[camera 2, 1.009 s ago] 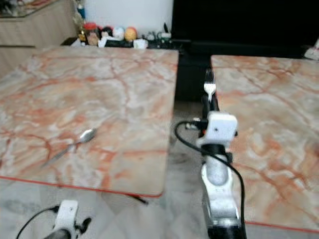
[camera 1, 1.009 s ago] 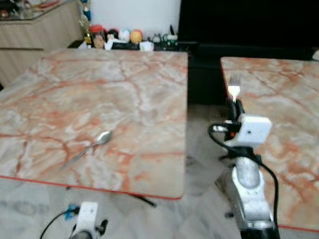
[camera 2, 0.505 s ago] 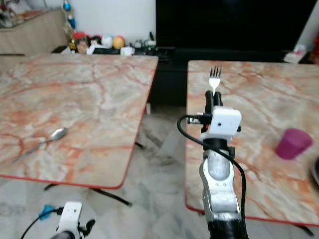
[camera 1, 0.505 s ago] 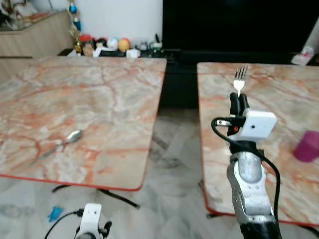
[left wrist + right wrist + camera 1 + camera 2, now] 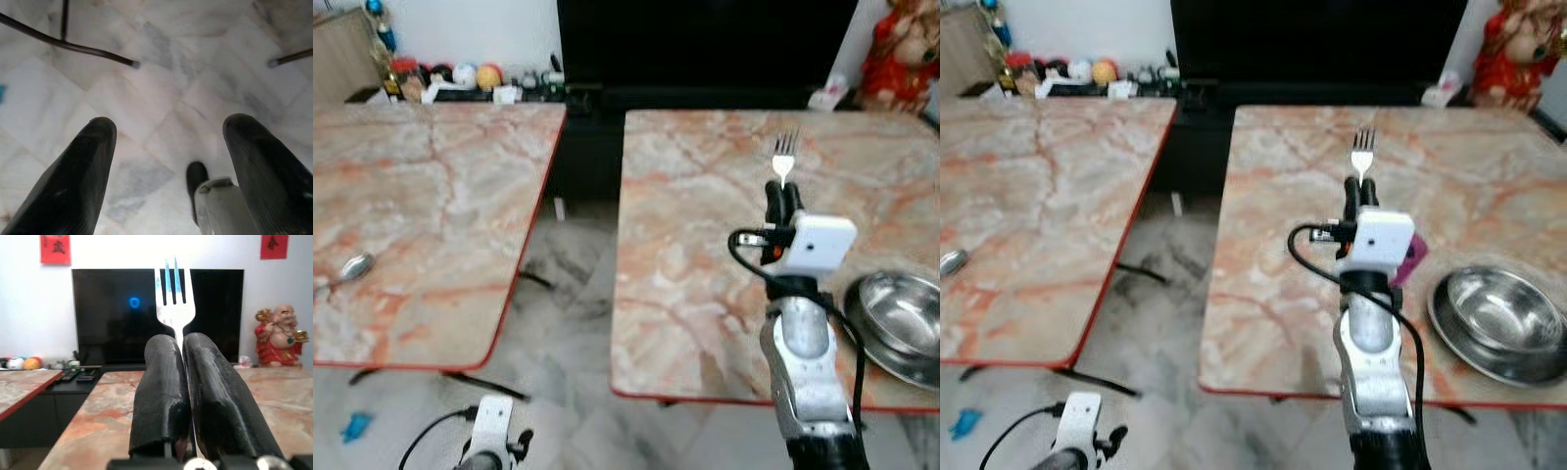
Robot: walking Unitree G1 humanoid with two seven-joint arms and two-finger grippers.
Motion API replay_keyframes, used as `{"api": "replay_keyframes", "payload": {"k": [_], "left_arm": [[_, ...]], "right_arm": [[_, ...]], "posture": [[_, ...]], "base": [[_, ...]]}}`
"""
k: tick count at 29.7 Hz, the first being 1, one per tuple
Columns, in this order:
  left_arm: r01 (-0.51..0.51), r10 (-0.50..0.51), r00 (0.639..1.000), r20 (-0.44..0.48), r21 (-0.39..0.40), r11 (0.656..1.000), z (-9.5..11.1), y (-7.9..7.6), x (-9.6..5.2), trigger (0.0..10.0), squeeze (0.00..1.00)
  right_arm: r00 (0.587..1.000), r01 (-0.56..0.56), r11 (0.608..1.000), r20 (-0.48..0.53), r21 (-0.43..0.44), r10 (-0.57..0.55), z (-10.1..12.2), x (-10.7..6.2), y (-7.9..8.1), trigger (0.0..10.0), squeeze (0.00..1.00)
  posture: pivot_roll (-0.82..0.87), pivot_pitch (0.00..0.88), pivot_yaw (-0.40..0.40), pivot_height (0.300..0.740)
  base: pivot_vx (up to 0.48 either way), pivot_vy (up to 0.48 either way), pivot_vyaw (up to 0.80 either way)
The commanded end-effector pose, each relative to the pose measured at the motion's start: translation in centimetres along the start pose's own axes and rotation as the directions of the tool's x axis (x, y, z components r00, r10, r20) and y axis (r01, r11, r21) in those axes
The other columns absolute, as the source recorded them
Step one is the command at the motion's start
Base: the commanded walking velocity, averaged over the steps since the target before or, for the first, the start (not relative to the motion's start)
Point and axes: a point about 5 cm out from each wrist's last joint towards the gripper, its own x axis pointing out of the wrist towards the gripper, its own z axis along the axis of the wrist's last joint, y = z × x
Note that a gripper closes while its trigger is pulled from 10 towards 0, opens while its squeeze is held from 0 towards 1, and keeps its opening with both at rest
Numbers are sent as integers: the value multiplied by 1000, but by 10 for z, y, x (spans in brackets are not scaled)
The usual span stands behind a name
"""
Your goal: Setting the table
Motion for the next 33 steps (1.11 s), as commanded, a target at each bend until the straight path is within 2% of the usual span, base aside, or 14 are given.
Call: {"api": "replay_keyframes", "payload": {"k": [1, 15, 33], "left_arm": [[-11, 11, 1000, -5, 2, 1000, -2, 4, -1, 10000, 0], [-10, 10, 1000, -7, 6, 1000, -1, 5, -1, 10000, 0], [-5, 6, 1000, -12, 11, 1000, -3, 6, -1, 10000, 0]], "right_arm": [[1000, -15, 1000, 13, -11, 15, 3, 1, 1, 10000, 0], [1000, -27, 999, 9, -22, 27, 3, 2, 4, 10000, 0], [1000, 14, 1000, -10, -8, -14, 1, 3, -2, 10000, 0]], "posture": [[37, 7, 26, 740], [38, 11, 30, 740], [44, 3, 31, 740]], "base": [[0, -349, 0], [0, -349, 0], [0, -324, 0]]}}
